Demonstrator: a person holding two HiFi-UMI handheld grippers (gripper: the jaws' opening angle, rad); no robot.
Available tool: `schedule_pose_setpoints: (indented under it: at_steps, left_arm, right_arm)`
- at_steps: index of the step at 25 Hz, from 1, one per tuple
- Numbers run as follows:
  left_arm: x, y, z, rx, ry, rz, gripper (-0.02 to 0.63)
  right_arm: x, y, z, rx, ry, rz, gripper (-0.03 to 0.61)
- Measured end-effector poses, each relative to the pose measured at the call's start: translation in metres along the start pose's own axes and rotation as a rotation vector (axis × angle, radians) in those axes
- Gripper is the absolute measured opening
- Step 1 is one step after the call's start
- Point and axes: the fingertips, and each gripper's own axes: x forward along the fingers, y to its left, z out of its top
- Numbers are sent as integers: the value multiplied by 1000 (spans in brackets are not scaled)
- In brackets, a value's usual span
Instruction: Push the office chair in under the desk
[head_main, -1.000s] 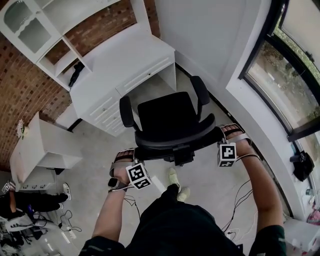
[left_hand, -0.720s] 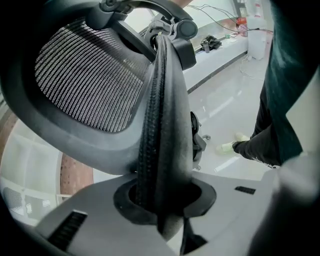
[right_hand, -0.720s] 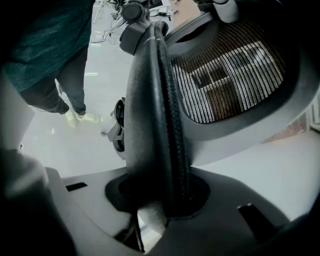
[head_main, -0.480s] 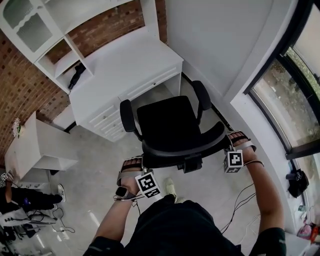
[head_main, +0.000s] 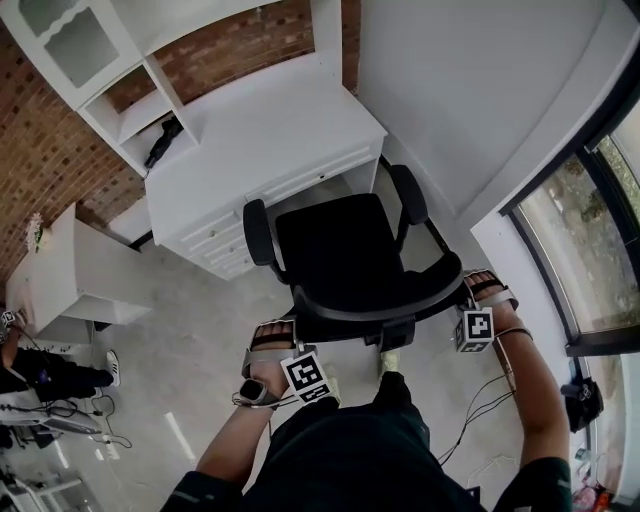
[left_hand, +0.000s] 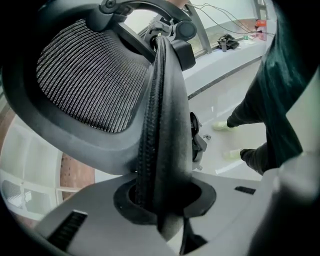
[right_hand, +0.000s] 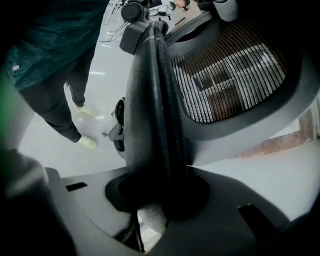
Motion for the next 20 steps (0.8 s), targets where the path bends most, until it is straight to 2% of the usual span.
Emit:
schedule_pose_setpoints:
  at_steps: [9, 20]
  left_arm:
    - [19, 20, 24, -71, 58, 0, 78]
    - [35, 40, 46, -150, 114, 17, 81]
  right_arm:
    - [36, -31, -29, -60, -55, 44, 87]
    - [77, -69, -54, -137, -114, 27, 87]
